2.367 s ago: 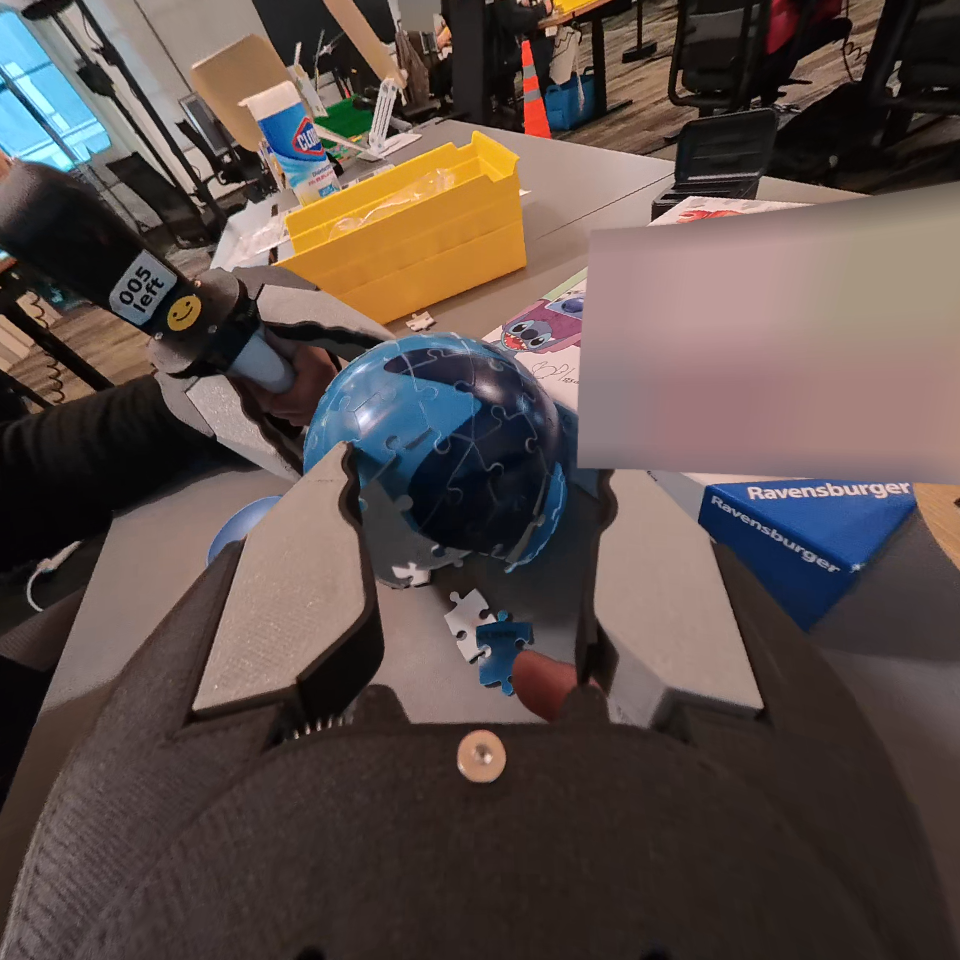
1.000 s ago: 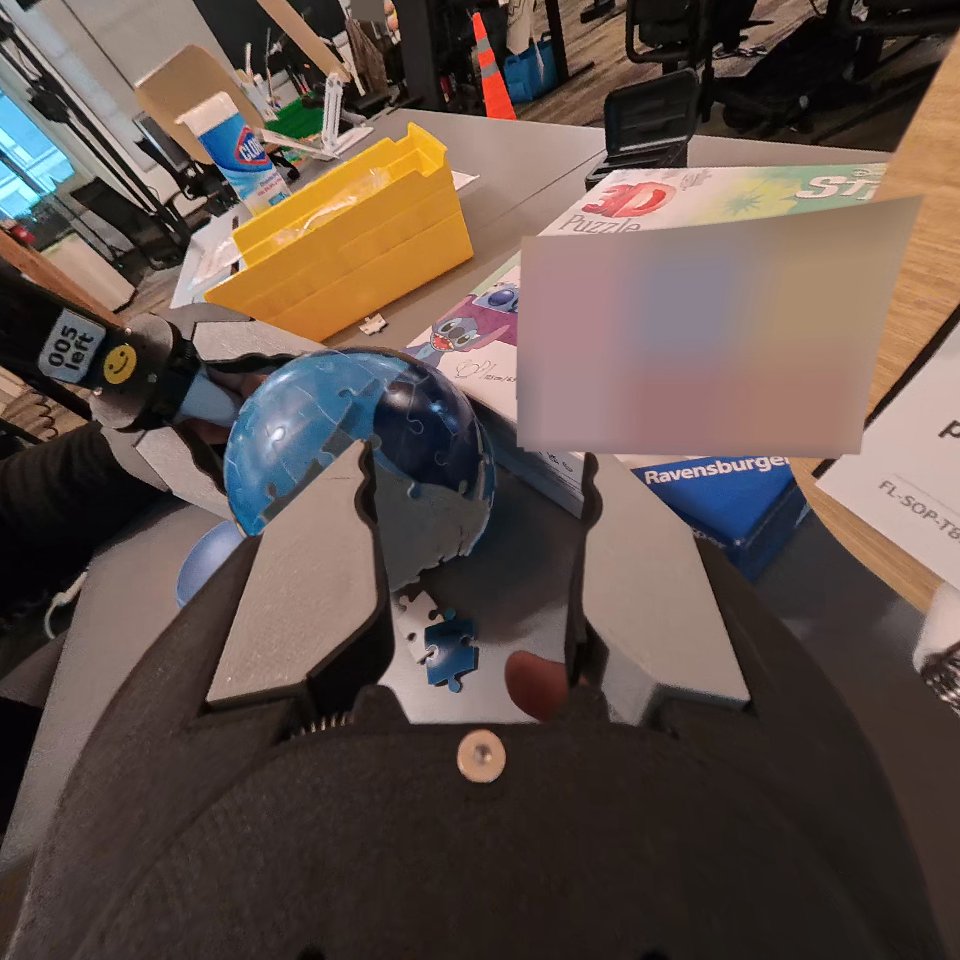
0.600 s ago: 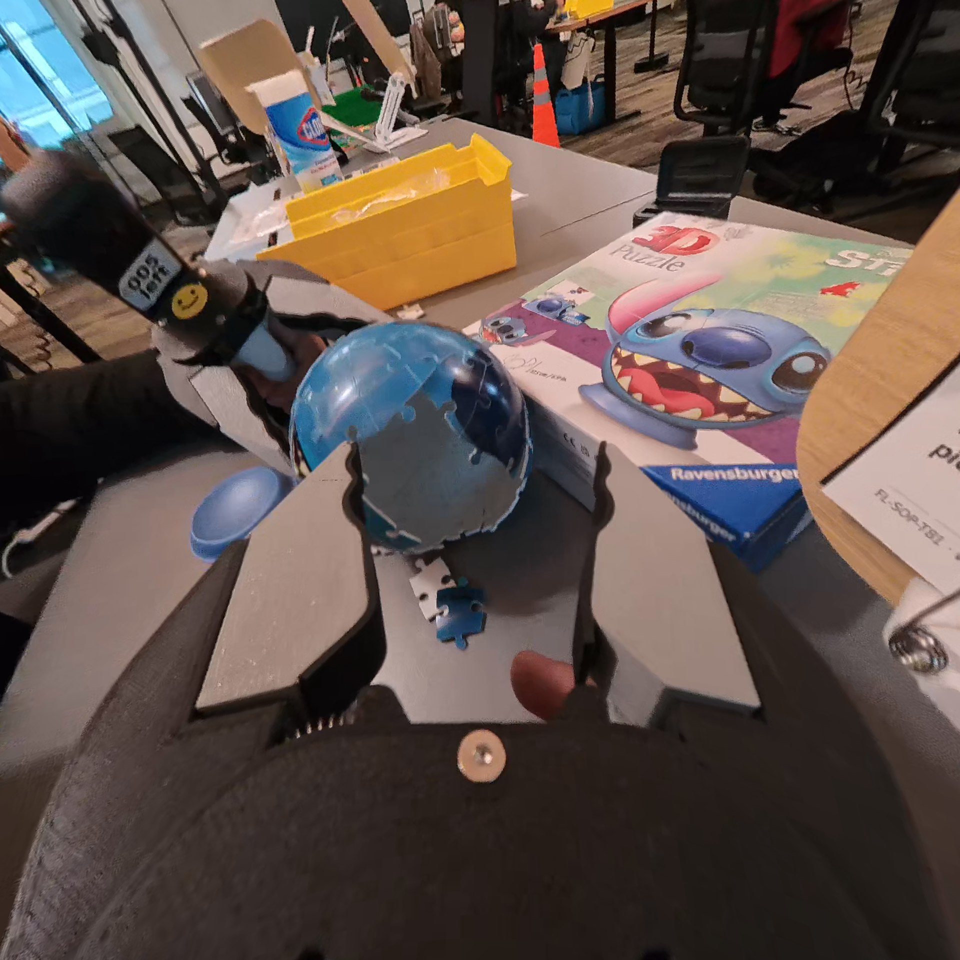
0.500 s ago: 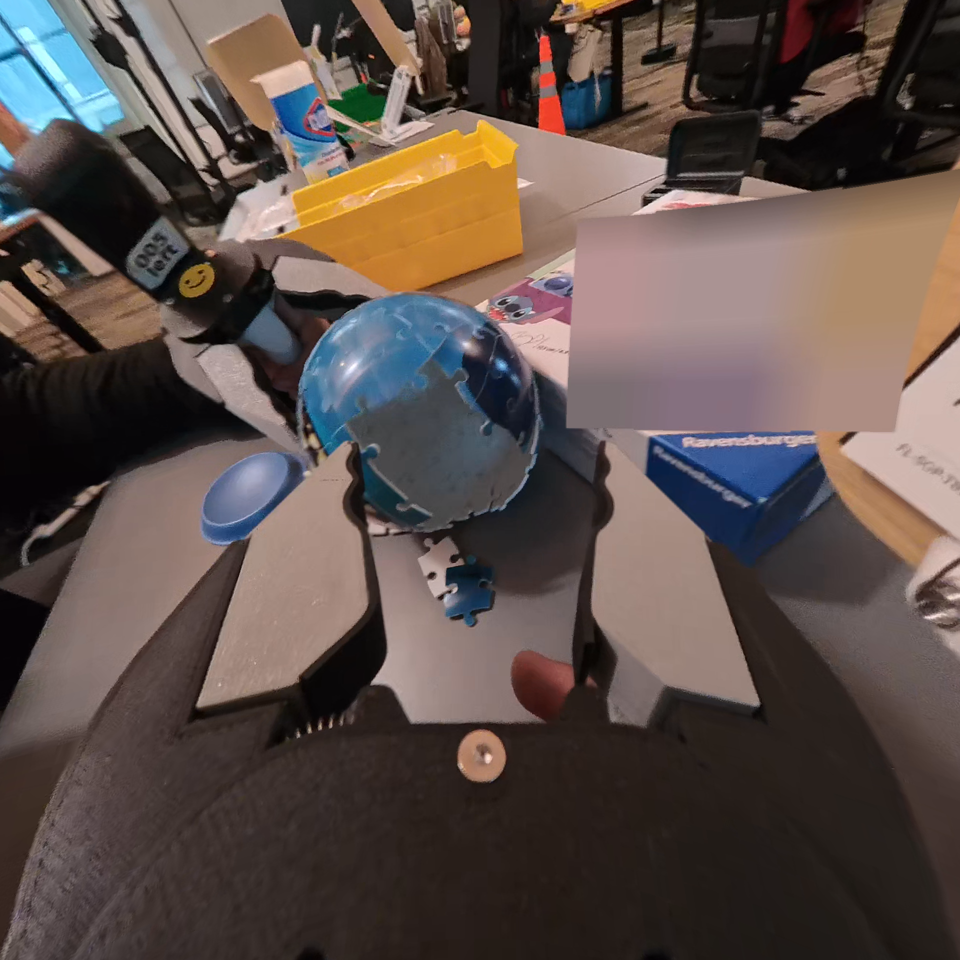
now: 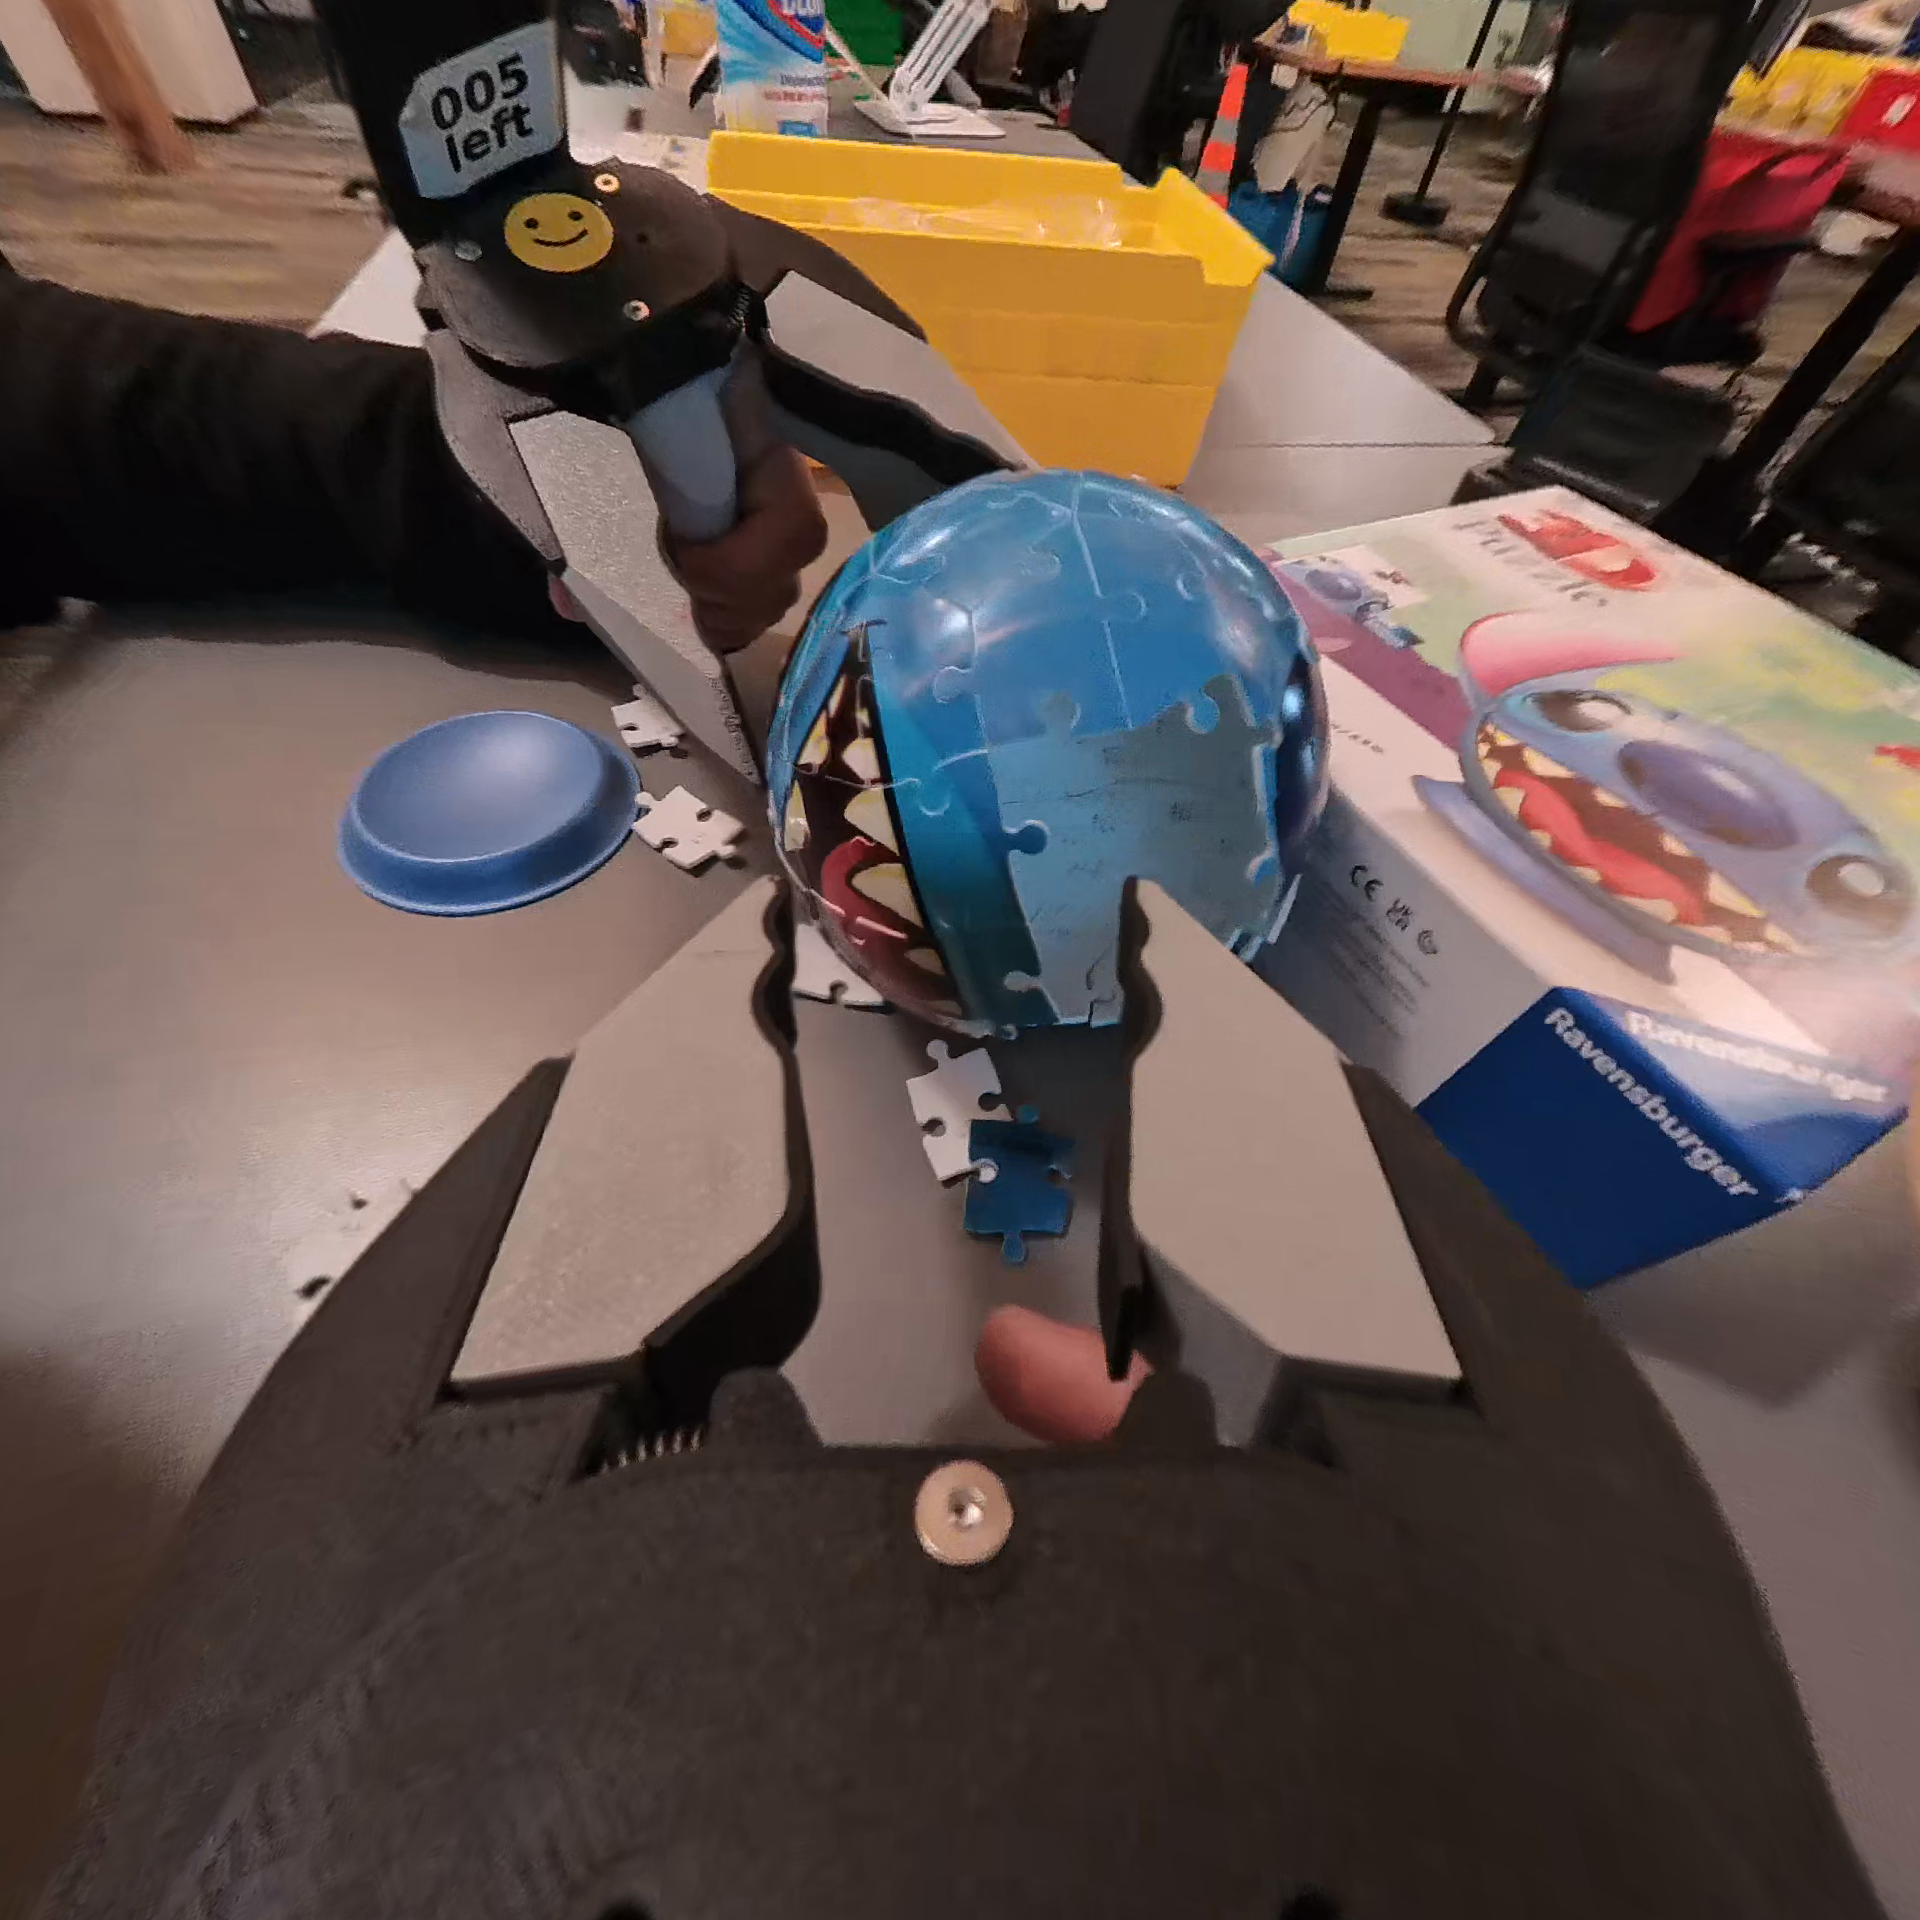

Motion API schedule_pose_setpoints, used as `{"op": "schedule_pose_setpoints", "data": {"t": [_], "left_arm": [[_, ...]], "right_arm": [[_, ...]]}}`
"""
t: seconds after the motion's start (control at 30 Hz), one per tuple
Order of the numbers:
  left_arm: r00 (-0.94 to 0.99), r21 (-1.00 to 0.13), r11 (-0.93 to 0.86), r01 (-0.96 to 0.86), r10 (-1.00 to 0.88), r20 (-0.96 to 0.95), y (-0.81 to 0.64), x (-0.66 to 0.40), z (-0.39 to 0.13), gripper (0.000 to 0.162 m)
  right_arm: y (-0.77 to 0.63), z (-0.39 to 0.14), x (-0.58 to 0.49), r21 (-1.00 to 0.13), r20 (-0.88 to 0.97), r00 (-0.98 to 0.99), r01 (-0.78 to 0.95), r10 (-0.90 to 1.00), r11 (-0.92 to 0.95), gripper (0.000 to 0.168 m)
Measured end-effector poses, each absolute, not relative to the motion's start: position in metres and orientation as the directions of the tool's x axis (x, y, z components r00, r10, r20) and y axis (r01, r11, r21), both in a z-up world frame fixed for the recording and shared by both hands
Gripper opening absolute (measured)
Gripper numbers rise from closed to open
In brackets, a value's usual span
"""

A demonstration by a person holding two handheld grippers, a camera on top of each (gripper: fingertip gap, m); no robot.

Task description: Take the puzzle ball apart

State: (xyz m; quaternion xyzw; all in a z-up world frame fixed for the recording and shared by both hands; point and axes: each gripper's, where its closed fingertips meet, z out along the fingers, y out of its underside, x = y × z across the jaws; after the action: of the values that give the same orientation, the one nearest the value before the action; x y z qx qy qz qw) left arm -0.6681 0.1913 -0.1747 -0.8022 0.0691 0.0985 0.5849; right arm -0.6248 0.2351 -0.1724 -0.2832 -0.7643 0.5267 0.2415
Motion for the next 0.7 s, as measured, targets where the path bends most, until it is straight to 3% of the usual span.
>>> {"op": "schedule_pose_setpoints", "data": {"t": [0.1, 0.27, 0.7], "left_arm": [[0.978, -0.935, -0.296, -0.195, 0.010, -0.208, 0.193, -0.667, -0.173, 0.102], [0.984, -0.950, -0.268, -0.158, 0.041, -0.175, 0.195, -0.667, -0.165, 0.102], [0.991, -0.965, -0.239, -0.108, 0.050, -0.124, 0.197, -0.669, -0.159, 0.100]], "right_arm": [[0.233, -0.172, -0.628, -0.941, 0.080, -0.722, 0.174, 0.688, 0.292, 0.048], [0.238, -0.164, -0.634, -0.957, -0.033, -0.724, 0.221, 0.689, 0.187, 0.053], [0.249, -0.163, -0.635, -0.959, -0.046, -0.722, 0.225, 0.691, 0.171, 0.056]]}}
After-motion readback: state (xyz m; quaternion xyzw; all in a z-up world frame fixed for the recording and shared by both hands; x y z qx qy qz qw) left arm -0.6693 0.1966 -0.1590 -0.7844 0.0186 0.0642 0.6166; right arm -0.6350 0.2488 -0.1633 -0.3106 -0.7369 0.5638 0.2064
